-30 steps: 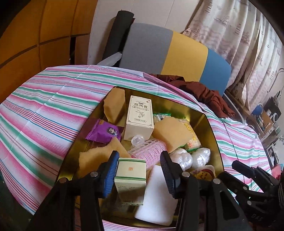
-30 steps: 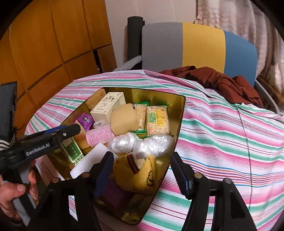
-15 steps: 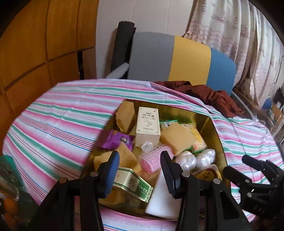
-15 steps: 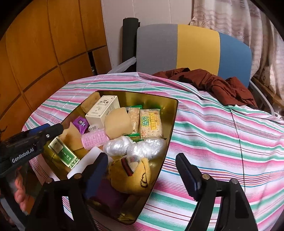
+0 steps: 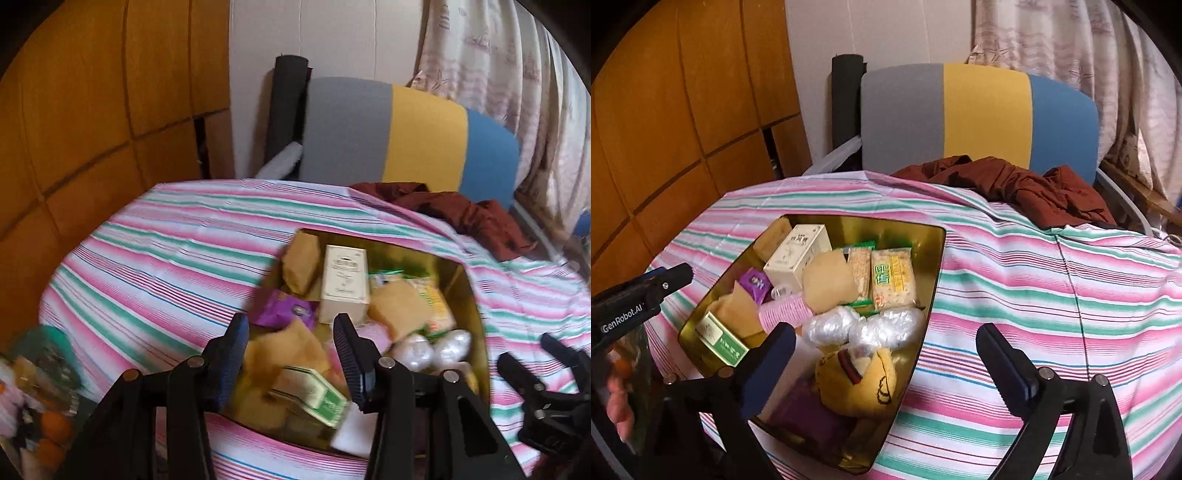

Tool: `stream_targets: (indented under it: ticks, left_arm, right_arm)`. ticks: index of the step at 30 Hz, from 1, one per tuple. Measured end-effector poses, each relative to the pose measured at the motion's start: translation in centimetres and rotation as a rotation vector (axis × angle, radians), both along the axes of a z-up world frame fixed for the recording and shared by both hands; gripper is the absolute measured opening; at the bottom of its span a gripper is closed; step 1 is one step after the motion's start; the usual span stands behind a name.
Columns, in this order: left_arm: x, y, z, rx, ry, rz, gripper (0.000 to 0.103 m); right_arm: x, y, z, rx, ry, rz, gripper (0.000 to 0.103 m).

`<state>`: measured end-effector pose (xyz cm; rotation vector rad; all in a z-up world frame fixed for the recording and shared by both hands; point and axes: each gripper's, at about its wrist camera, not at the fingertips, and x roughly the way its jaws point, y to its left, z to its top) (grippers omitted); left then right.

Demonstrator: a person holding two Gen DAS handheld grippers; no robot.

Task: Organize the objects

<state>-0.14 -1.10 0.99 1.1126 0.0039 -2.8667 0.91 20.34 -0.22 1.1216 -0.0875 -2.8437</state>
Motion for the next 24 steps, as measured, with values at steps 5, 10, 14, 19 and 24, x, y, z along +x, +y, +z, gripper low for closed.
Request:
stream_targets:
  ticks: [5,10,14,19,24]
  left_arm:
    - [0.3,1.3,-0.4,-0.074,-0.036,0.0,0.048]
    - [0.3,2.3,-0.9,-0.02,-0.072,-0.037,0.048]
    - [0.3,3.2,-1.2,-0.017,-0.1,-0.064,0.048]
    - [0.4,4.1,-1.8,-0.019,-0.137,-0.084,0.048]
    - [0.5,4.6,-2.1,-0.062,-0.131,-0.075,0.048]
  right_arm:
    - [0.0,-0.1,0.0,0.006,0.004,-0.004,0.101]
    - [0.0,0.0,-0.2,-0.005,-0.003,-0.002,0.101]
    - [0.1,0.0,-0.2,-0.007,0.0,-0.005,0.101]
    - [0.1,0.1,-0.3,-0.007,0.001,-0.009,0.101]
    - [0.1,0.3,-0.4,-0.009,-0.002,-0.012,0.101]
